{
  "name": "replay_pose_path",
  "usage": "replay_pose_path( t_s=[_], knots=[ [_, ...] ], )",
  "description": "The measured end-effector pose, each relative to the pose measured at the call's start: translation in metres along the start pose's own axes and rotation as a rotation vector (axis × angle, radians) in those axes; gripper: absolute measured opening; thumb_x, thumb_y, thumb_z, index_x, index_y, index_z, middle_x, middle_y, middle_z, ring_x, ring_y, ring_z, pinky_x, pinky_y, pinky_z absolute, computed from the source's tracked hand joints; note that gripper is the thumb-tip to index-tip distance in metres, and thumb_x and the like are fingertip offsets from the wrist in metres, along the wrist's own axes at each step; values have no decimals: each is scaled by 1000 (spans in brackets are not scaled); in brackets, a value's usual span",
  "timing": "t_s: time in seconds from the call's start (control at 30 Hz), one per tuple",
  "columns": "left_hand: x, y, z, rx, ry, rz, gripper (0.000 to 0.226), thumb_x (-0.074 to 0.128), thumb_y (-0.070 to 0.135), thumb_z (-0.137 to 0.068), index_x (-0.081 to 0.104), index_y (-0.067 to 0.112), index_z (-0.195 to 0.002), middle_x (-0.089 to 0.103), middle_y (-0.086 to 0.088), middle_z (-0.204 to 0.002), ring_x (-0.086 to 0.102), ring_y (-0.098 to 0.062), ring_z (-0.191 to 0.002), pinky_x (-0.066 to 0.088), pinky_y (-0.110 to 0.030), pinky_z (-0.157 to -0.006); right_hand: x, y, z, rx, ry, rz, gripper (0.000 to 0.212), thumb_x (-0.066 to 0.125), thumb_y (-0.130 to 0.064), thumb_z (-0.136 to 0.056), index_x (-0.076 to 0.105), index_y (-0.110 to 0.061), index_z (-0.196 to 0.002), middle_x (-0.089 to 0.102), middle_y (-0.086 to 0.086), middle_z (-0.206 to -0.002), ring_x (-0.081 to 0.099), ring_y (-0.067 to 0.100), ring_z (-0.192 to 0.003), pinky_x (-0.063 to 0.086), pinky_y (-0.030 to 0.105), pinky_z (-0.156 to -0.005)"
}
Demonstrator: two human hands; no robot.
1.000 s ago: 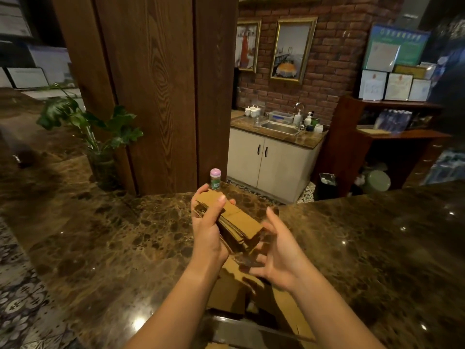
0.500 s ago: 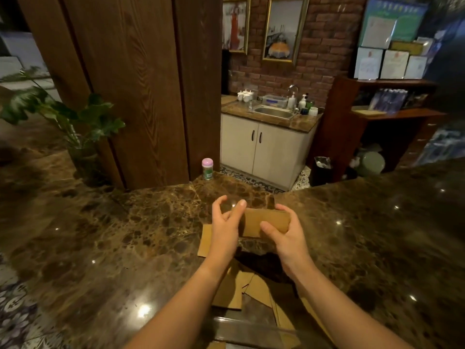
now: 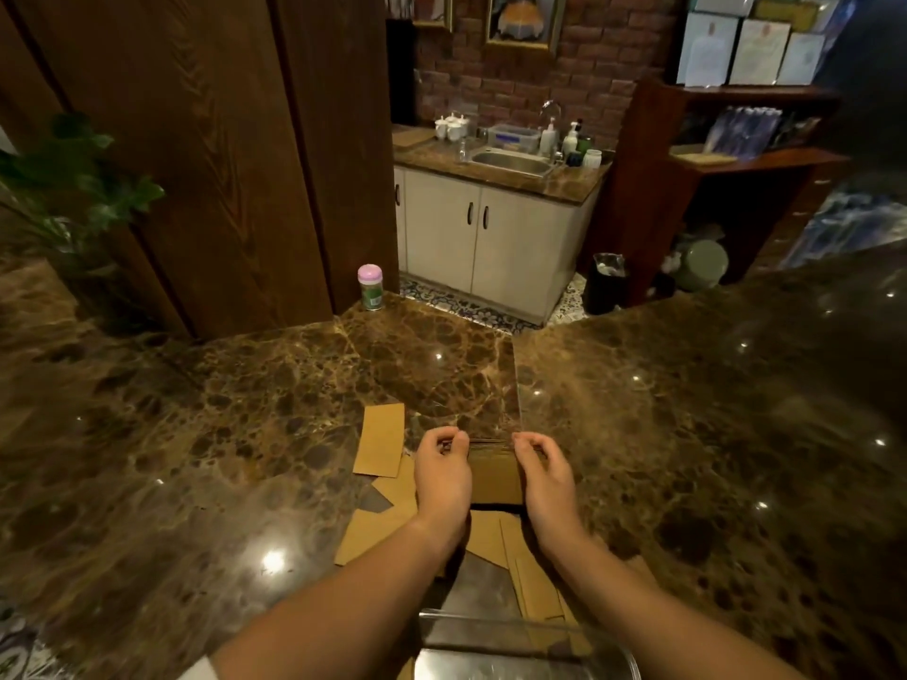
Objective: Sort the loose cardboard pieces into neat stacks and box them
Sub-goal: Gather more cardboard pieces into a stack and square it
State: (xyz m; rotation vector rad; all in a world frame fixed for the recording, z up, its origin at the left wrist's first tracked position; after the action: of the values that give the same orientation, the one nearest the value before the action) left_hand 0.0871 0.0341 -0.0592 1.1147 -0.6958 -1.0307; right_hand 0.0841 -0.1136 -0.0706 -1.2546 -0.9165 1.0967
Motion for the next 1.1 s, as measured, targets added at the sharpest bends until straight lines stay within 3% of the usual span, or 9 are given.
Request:
replay_pose_path(
  t_s=[0.07,0.17,0.23,0.47,0.6,0.77,0.87,1.0,1.1],
  knots=[
    [0,-3,-2,-23,-16,14,16,53,20,-101,68,14,-101,68,-7,-105,63,-24,-98,52,-45,-92,1,0,0,-58,51,66,13,62,-15,-98,67,-27,-100,70,0,-106,67,16,-99,57,31,-80],
    [3,0,0,37,-59,-21,28,49,28,-102,62,7,-88,61,-5,-83,58,-20,-76,48,-37,-71,0,-2,-4,-36,67,26,9,60,-20,-100,66,-21,-105,69,2,-105,67,21,-100,58,42,-85],
    [7,6,3,131,-97,-30,30,48,28,-103,58,8,-85,57,-5,-76,54,-17,-67,44,-33,-61,-3,-9,-7,-83,60,-2,11,54,-25,-103,64,-20,-103,70,2,-99,70,16,-88,60,32,-71],
    [11,-5,-11,85,-190,-32,18,49,18,-102,65,22,-96,67,-7,-102,65,-21,-90,54,-37,-79,-10,4,-7,-109,39,132,18,53,-24,-103,69,-15,-105,71,-2,-96,67,11,-87,51,14,-65],
    [13,-6,-8,29,-186,75,25,48,19,-103,69,18,-91,69,-6,-95,66,-19,-83,55,-23,-63,-6,8,-10,-10,69,-23,22,51,-23,-104,73,-19,-101,73,0,-98,69,11,-88,54,18,-66],
    [16,5,-15,104,-198,31,20,44,21,-104,63,21,-97,68,-7,-96,67,-19,-80,55,-29,-63,-5,-3,-13,-2,103,-129,34,41,-29,-107,72,-23,-95,71,1,-99,69,2,-79,52,16,-61],
    [15,-4,-20,20,-238,88,22,42,14,-103,64,17,-98,68,-10,-99,66,-19,-80,53,-27,-55,-4,5,-11,39,44,-112,37,34,-38,-108,70,-28,-105,71,1,-109,70,3,-87,52,15,-66],
    [16,-11,-19,-31,-300,196,31,40,30,-106,69,19,-109,69,-4,-109,68,-18,-94,55,-25,-64,-1,7,-8,75,-37,-167,39,30,-49,-105,60,-33,-123,67,-5,-124,66,8,-107,52,21,-82],
    [15,-7,-19,-48,-295,238,39,38,37,-106,67,14,-116,70,-4,-116,69,-17,-99,56,-23,-70,-3,7,-7,115,-131,-231,41,52,-54,-95,54,-34,-131,61,-4,-133,61,15,-117,53,33,-94]
  ],
)
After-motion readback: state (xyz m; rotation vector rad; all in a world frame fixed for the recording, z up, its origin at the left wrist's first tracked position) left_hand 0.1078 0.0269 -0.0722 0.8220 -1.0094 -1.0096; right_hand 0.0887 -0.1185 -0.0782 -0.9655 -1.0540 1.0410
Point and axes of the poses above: each hand's wrist, its own z-axis away from the middle knuckle, its own x-axis out of the palm, y = z × x, the point moved 5 cm from there along -z, towards the middle knuckle
